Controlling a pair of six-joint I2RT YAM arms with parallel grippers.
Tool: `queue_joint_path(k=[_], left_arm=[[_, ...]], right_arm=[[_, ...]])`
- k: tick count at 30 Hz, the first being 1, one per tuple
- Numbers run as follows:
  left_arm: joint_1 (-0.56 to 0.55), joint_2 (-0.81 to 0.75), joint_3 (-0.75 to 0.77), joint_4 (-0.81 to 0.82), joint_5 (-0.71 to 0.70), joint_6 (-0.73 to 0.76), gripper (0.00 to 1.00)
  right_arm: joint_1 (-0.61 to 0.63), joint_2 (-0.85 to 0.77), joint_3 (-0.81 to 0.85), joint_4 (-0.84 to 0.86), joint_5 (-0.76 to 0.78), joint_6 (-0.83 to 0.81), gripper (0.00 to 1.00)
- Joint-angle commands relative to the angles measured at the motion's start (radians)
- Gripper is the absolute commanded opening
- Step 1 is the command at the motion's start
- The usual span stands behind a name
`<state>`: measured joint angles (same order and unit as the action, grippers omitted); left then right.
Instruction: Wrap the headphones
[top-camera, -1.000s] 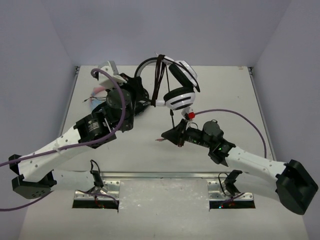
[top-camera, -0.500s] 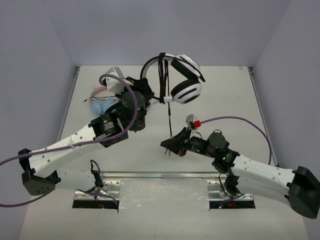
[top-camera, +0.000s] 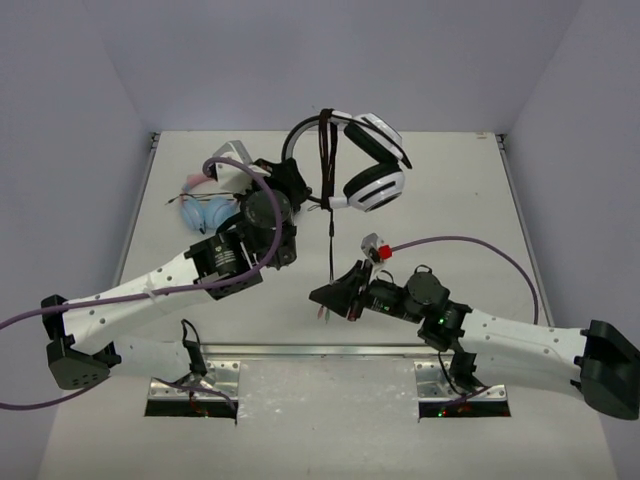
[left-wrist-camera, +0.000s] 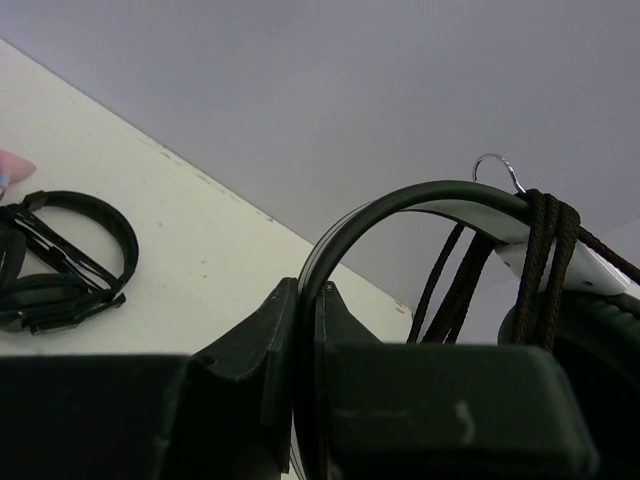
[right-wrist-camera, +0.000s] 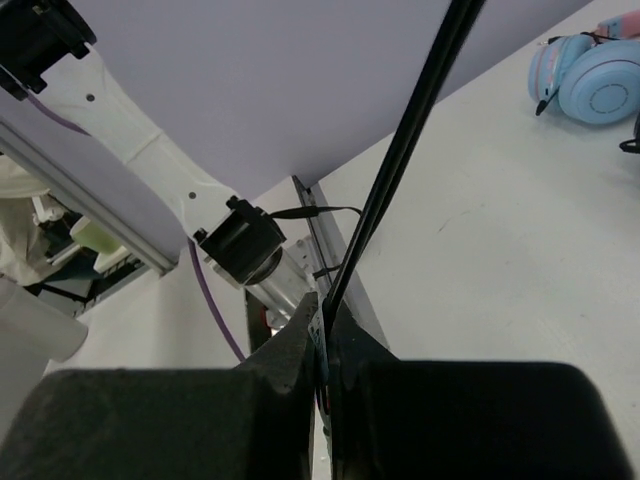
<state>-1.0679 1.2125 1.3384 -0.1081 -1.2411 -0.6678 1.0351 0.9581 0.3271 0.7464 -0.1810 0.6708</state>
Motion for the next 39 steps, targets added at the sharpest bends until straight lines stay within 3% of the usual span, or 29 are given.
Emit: queue_joint_path(k=[1, 7, 12, 16, 19, 24, 28, 30, 34, 39], left_arm=[[-0.001, -0.018, -0.017, 0.341, -0.076, 0.072, 0.0], [0.005, -0.036, -0.137, 0.39, -0.144, 0.102, 0.0], [0.037, -0.036, -0.194, 0.323, -0.147, 0.062, 0.0], [0.081, -0.036, -0.296, 0.266, -0.081, 0.034, 0.0], [0.097, -0.04, -0.39, 0.298, 0.011, 0.068, 0.0], [0.098, -0.114, -0.616, 0.506, 0.222, 0.143, 0.0], [0.095, -0.125, -0.726, 0.57, 0.394, 0.188, 0.01], [0.095, -0.123, -0.774, 0.62, 0.552, 0.249, 0.01], [0.095, -0.094, -0.749, 0.484, 0.682, 0.263, 0.0], [0.097, -0.088, -0.723, 0.267, 0.755, 0.186, 0.01]], right_arm=[[0.086, -0.033, 0.087, -0.17, 0.066, -0.023, 0.04], [0.123, -0.009, 0.308, -0.497, -0.044, 0.004, 0.01], [0.157, -0.045, 0.409, -0.678, 0.014, -0.042, 0.01], [0.16, -0.036, 0.545, -0.923, 0.089, -0.126, 0.01], [0.158, 0.007, 0.647, -1.082, 0.149, -0.223, 0.01], [0.152, 0.048, 0.72, -1.189, 0.179, -0.39, 0.01], [0.123, 0.128, 0.829, -1.298, 0.179, -0.488, 0.01], [0.067, 0.189, 0.897, -1.385, 0.169, -0.565, 0.01], [-0.065, 0.277, 1.025, -1.54, 0.045, -0.632, 0.01], [-0.111, 0.346, 1.072, -1.607, 0.104, -0.76, 0.01]])
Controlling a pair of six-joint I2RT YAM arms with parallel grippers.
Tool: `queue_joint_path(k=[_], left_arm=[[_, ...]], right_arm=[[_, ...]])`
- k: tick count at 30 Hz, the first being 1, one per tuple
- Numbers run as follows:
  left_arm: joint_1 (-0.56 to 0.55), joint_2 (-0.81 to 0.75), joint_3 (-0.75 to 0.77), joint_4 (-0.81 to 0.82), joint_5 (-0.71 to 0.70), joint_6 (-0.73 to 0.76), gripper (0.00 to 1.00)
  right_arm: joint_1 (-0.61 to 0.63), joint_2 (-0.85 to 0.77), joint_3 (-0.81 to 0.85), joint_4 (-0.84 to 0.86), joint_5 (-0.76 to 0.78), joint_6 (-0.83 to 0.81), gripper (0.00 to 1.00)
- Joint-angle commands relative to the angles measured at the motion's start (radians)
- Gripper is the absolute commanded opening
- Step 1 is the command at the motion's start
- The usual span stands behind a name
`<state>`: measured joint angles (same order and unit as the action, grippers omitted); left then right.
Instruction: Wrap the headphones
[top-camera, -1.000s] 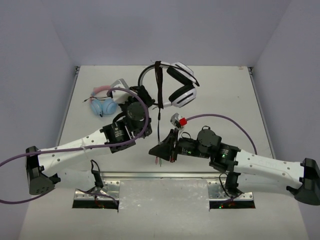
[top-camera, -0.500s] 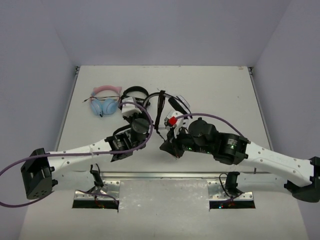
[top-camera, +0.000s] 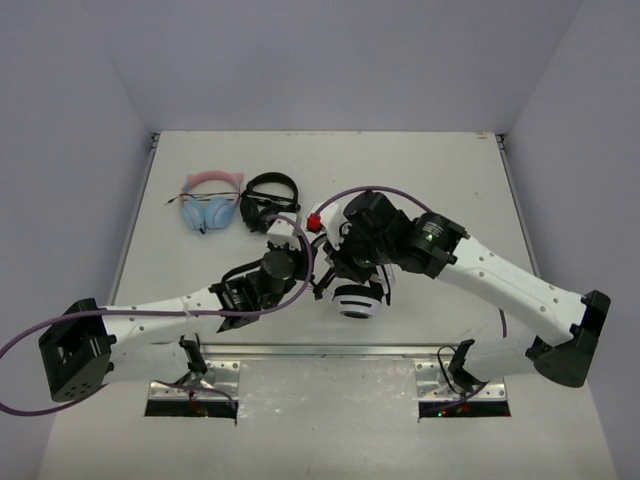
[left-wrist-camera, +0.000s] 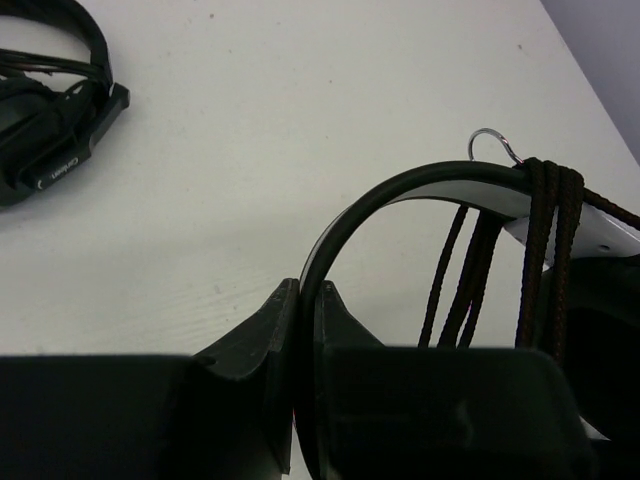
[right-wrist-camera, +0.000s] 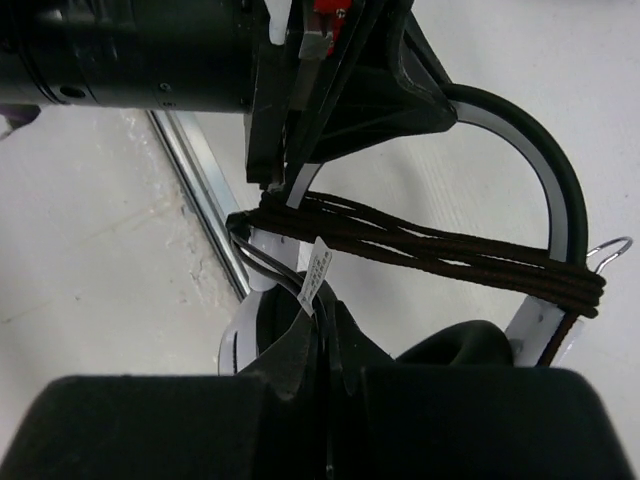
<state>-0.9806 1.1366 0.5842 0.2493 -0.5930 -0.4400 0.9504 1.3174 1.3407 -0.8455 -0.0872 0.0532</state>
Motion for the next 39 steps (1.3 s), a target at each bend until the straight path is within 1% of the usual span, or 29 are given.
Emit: queue_joint_path(k=[1, 5, 6, 8, 11, 13, 14, 16, 18, 19, 20, 21, 23, 24, 25, 26, 27, 28, 29, 30, 32, 35, 39], left_arm=[[0.01, -0.023, 0.02, -0.097, 0.134, -0.046, 0.0], [0.011, -0.072, -0.021, -0.087, 0.182, -0.033, 0.0], [0.013, -0.081, -0.021, -0.094, 0.191, -0.007, 0.0], [0.019, -0.078, -0.006, -0.111, 0.211, 0.03, 0.0], [0.057, -0.057, 0.04, -0.166, 0.251, 0.056, 0.0], [0.111, -0.043, 0.064, -0.18, 0.309, 0.063, 0.0], [0.135, -0.038, 0.071, -0.189, 0.312, 0.063, 0.0], [0.148, -0.029, 0.081, -0.186, 0.349, 0.082, 0.0], [0.152, -0.018, 0.101, -0.174, 0.367, 0.127, 0.0], [0.155, -0.012, 0.115, -0.179, 0.384, 0.139, 0.0], [0.161, 0.0, 0.127, -0.194, 0.393, 0.165, 0.0], [0.166, 0.003, 0.149, -0.199, 0.407, 0.179, 0.0], [0.195, 0.009, 0.164, -0.196, 0.478, 0.217, 0.0], [0.21, 0.009, 0.166, -0.191, 0.517, 0.231, 0.0], [0.244, 0.009, 0.167, -0.174, 0.583, 0.251, 0.0], [0.264, 0.012, 0.169, -0.162, 0.62, 0.253, 0.0], [0.284, 0.015, 0.17, -0.15, 0.7, 0.256, 0.0], [0.322, 0.032, 0.175, -0.131, 0.732, 0.259, 0.0], [0.339, 0.047, 0.202, -0.134, 0.758, 0.262, 0.0], [0.353, 0.066, 0.222, -0.142, 0.822, 0.277, 0.0], [0.375, 0.133, 0.297, -0.183, 0.864, 0.331, 0.0], [0.402, 0.202, 0.368, -0.232, 0.895, 0.389, 0.0], [0.448, 0.249, 0.402, -0.229, 0.987, 0.415, 0.01]], right_arm=[[-0.038, -0.021, 0.019, 0.005, 0.014, -0.162, 0.01], [-0.081, -0.084, -0.1, 0.13, 0.035, -0.19, 0.01], [-0.084, -0.101, -0.129, 0.169, 0.044, -0.199, 0.02], [-0.084, -0.106, -0.143, 0.184, 0.043, -0.236, 0.03], [-0.088, -0.086, -0.143, 0.178, 0.056, -0.292, 0.06], [-0.094, -0.061, -0.146, 0.177, 0.061, -0.326, 0.07], [-0.098, -0.054, -0.147, 0.18, 0.066, -0.335, 0.08], [-0.107, -0.032, -0.152, 0.19, 0.072, -0.352, 0.12], [-0.133, -0.021, -0.156, 0.198, 0.055, -0.357, 0.12], [-0.145, -0.012, -0.161, 0.201, 0.043, -0.355, 0.11], [-0.172, -0.009, -0.169, 0.206, 0.027, -0.355, 0.02], [-0.185, -0.007, -0.19, 0.226, 0.015, -0.349, 0.01], [-0.222, -0.006, -0.215, 0.268, 0.02, -0.339, 0.01], [-0.24, -0.006, -0.239, 0.282, 0.027, -0.322, 0.02], [-0.269, -0.004, -0.25, 0.296, 0.03, -0.314, 0.06], [-0.28, -0.003, -0.274, 0.327, 0.041, -0.306, 0.08], [-0.289, -0.001, -0.287, 0.339, 0.082, -0.291, 0.11], [-0.308, -0.001, -0.297, 0.355, 0.086, -0.285, 0.14], [-0.314, 0.0, -0.311, 0.376, 0.107, -0.279, 0.18], [-0.318, -0.003, -0.316, 0.387, 0.142, -0.265, 0.2], [-0.331, -0.01, -0.316, 0.401, 0.136, -0.26, 0.23], [-0.344, -0.014, -0.311, 0.405, 0.115, -0.247, 0.26], [-0.367, 0.014, -0.325, 0.421, 0.092, -0.231, 0.25]])
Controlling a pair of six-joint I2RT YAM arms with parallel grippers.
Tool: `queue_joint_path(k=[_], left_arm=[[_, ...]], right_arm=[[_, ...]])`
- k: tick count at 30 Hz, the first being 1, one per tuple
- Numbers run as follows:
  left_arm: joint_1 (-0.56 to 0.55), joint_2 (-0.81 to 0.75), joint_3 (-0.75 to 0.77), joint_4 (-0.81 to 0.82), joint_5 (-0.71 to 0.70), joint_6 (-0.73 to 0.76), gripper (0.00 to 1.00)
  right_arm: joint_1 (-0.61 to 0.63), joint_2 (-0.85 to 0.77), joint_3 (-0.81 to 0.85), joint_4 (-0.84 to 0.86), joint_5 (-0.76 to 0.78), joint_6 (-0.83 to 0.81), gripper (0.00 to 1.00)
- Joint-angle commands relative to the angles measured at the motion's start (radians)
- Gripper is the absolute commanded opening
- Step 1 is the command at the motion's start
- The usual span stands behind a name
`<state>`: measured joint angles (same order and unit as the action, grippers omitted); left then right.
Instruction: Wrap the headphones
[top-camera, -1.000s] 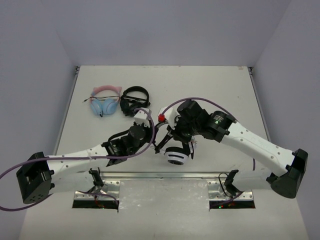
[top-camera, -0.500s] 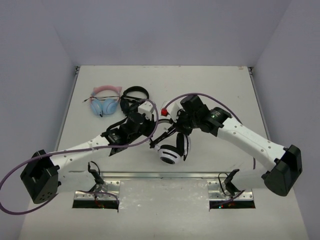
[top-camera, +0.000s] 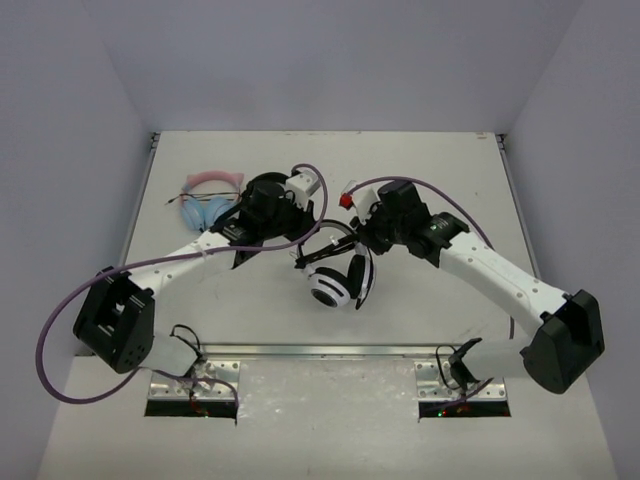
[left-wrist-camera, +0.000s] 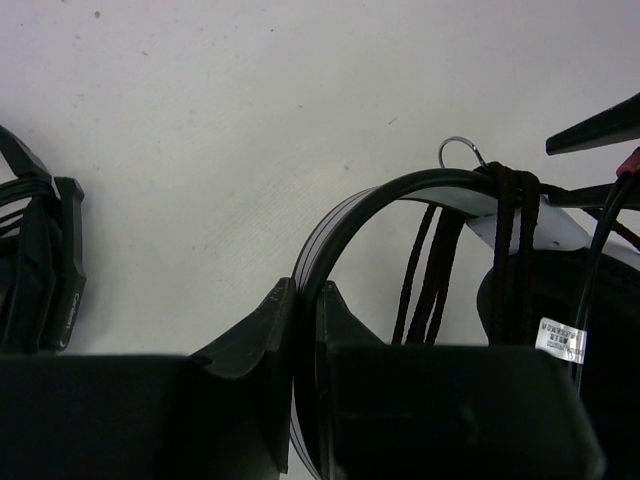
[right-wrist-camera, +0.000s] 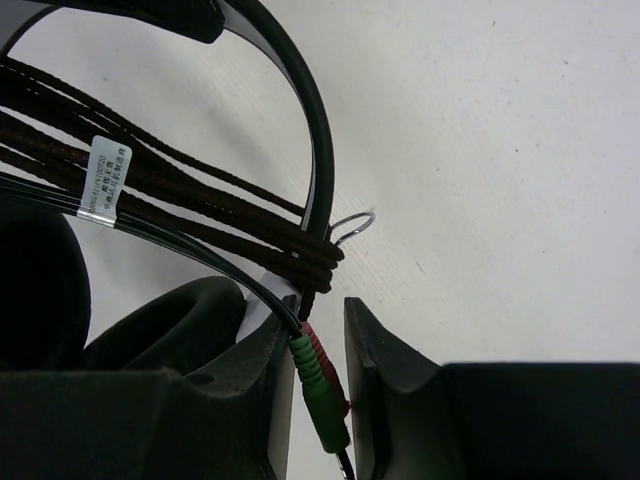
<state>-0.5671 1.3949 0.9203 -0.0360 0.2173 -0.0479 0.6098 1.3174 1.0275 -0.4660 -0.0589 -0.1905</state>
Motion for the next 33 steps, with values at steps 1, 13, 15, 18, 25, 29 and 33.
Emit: queue_joint_path(k=[1, 13, 15, 18, 25, 29, 33], left_arm=[[0.053, 0.002, 0.068, 0.067, 0.194, 0.031, 0.0], [0.179, 0.153, 0.15, 0.056, 0.409, 0.105, 0.0], [0.182, 0.159, 0.157, 0.053, 0.396, 0.121, 0.01], [0.191, 0.182, 0.175, 0.047, 0.382, 0.131, 0.0], [0.191, 0.237, 0.221, 0.038, 0.395, 0.152, 0.0], [0.191, 0.253, 0.227, -0.001, 0.399, 0.149, 0.01], [0.191, 0.248, 0.227, -0.001, 0.393, 0.148, 0.0]], right_arm=[[-0.038, 0.025, -0.017, 0.046, 0.074, 0.019, 0.26], [-0.079, 0.109, -0.081, 0.099, 0.079, 0.16, 0.39], [-0.081, 0.121, -0.083, 0.098, 0.07, 0.169, 0.4], [-0.085, 0.121, -0.089, 0.098, 0.044, 0.183, 0.42], [-0.128, 0.088, -0.075, 0.035, -0.181, 0.256, 0.46], [-0.16, 0.092, -0.063, 0.004, -0.262, 0.289, 0.47], [-0.197, 0.115, -0.034, -0.058, -0.321, 0.329, 0.49]])
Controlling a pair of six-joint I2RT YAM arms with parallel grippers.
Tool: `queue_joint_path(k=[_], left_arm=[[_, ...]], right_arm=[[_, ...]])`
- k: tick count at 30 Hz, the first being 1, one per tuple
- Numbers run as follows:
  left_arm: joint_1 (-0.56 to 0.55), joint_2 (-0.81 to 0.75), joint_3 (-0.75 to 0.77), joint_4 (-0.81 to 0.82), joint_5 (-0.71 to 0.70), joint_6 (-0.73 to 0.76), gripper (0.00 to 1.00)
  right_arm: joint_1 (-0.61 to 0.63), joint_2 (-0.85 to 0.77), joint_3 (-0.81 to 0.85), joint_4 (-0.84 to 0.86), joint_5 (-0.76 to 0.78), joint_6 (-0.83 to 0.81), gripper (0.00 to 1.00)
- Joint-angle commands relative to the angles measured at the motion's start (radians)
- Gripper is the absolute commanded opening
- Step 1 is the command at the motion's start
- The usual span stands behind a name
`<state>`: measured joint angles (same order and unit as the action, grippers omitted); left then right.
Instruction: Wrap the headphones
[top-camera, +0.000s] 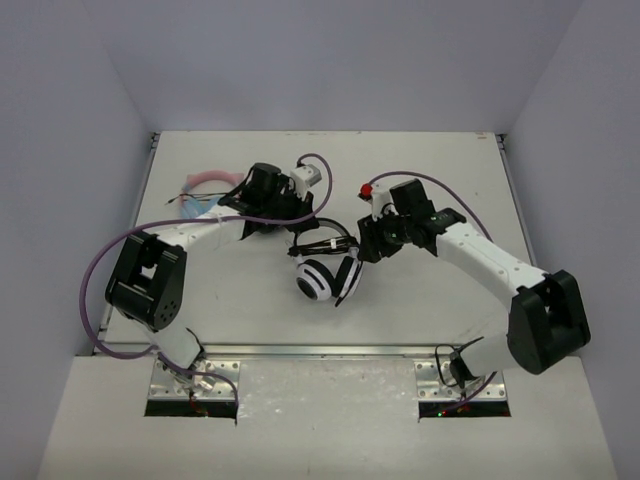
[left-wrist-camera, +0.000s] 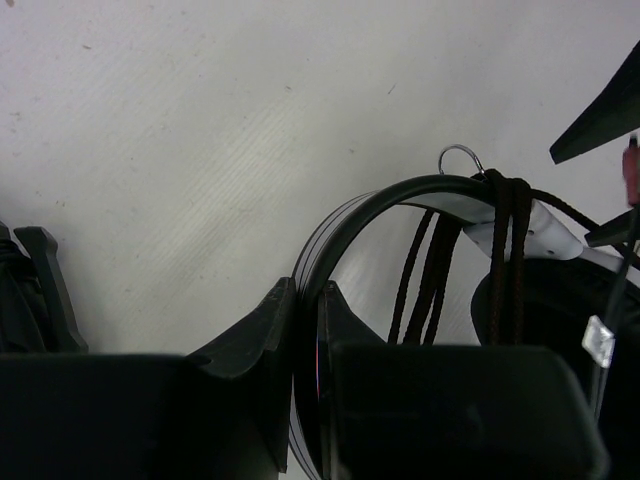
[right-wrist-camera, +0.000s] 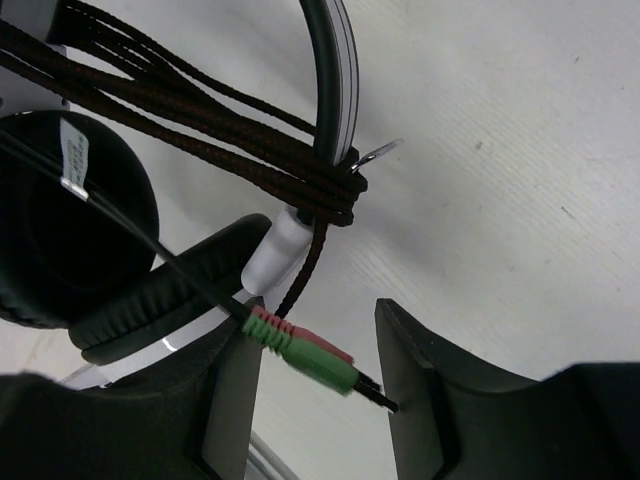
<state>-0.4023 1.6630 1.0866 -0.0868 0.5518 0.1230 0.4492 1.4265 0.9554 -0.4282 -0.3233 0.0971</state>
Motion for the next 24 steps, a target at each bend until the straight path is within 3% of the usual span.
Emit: queue_joint_path(k=[1, 8, 15, 19, 21, 24], left_arm=[[0.026, -0.023, 0.062, 0.05, 0.072, -0.025, 0.0], [0.026, -0.023, 0.073, 0.018, 0.2, -0.006, 0.0], [0.025, -0.023, 0.064, 0.002, 0.284, -0.008, 0.0], [0.023, -0.025, 0.059, 0.001, 0.263, -0.005, 0.0], [0.023, -0.016, 0.059, -0.002, 0.258, -0.002, 0.0], [0.022, 0.009, 0.065, -0.005, 0.273, -0.002, 0.0]], right_arm=[[-0.046, 0.014, 0.04, -0.106, -0.075, 0.052, 0.49], [-0.119, 0.057, 0.029, -0.158, -0.333, 0.05, 0.52], [-0.17, 0.094, 0.037, -0.145, -0.244, 0.105, 0.52], [-0.207, 0.08, 0.045, -0.165, -0.264, 0.131, 0.53], [-0.207, 0.054, 0.04, -0.175, -0.276, 0.138, 0.66], [-0.208, -0.001, 0.029, -0.156, -0.318, 0.165, 0.7]])
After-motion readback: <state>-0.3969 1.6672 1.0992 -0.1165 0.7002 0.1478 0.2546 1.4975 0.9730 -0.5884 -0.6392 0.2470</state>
